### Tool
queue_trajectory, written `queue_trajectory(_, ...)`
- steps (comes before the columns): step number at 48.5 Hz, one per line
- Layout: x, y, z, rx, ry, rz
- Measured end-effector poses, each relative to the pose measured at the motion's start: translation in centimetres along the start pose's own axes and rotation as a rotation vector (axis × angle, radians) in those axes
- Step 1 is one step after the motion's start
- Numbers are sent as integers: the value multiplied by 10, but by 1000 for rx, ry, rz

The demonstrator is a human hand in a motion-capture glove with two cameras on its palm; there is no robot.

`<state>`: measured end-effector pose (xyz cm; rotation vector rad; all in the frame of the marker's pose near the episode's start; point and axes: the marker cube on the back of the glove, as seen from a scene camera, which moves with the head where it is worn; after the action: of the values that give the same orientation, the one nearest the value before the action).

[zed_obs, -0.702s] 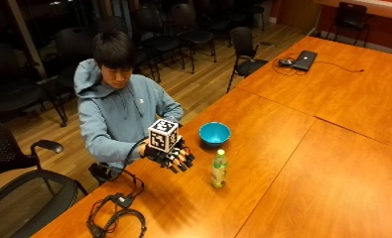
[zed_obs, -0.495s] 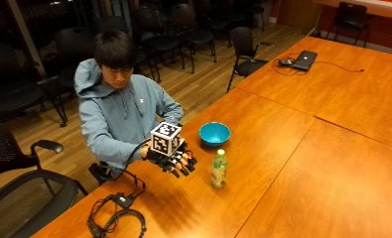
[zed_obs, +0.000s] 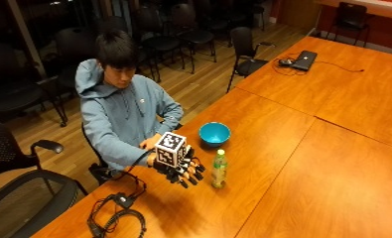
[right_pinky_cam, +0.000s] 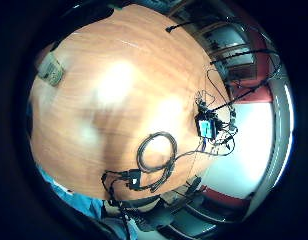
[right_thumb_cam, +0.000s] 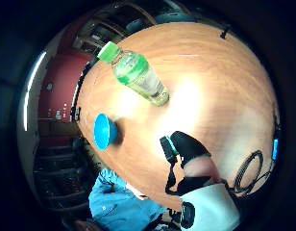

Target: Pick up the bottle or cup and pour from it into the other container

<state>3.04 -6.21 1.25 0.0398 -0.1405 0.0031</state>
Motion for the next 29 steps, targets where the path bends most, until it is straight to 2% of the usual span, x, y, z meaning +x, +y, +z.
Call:
queue_trajectory(11, 7, -28, 0, 22, -146, -20)
queue_trajectory(19, -27, -32, 32, 18, -262, -93)
queue_trajectory(29, -37, -49, 42, 17, -325, -117)
